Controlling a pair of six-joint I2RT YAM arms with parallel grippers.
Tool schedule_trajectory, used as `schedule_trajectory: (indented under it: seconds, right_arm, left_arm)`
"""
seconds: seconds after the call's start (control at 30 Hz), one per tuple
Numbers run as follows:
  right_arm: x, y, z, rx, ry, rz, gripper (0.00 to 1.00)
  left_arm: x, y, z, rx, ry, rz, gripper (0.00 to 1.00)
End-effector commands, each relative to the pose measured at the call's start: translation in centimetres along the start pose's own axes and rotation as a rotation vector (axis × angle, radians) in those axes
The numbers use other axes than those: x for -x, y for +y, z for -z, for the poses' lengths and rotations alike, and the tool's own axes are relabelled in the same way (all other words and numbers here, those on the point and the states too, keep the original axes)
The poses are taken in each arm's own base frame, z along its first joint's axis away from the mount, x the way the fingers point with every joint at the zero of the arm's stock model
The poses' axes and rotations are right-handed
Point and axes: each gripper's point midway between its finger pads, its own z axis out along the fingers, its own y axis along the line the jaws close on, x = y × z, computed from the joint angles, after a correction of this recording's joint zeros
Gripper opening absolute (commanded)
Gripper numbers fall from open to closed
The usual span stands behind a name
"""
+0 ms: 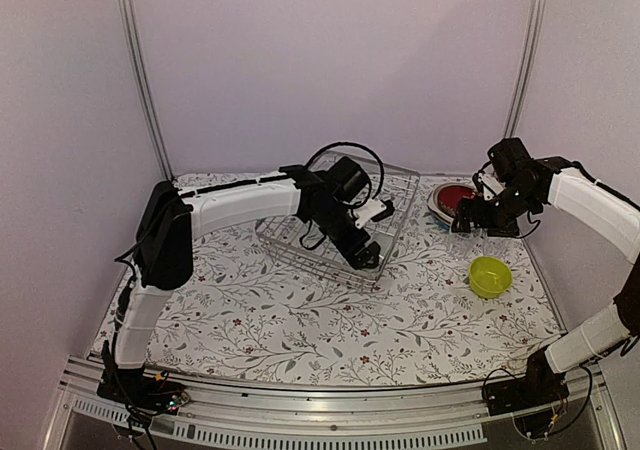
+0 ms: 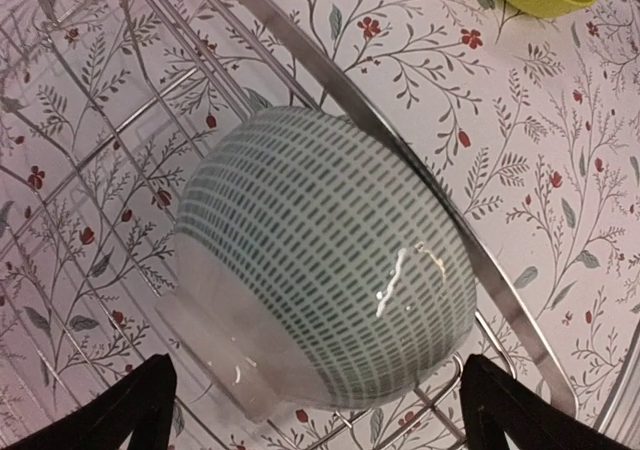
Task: Unload the mixed dishes from the dish rack
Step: Grab the bowl from the dish rack.
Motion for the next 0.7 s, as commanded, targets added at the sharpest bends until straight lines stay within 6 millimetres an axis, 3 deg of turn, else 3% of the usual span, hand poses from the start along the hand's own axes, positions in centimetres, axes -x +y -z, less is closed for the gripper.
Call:
schedule_trajectory:
  seconds: [0.0, 0.67]
  right_arm:
    - [-0.1, 0.1, -0.4, 0.014, 0.0, -0.009, 0.99]
    - [-0.4, 0.1, -0.9, 0.021, 0.008, -0.021, 0.99]
  left_arm:
    - [-0.1, -0.3, -1.0, 0.013, 0.015, 0.023, 1.0]
    - [0.3, 0.5, -2.5, 0.08, -0.01, 0.064, 0.98]
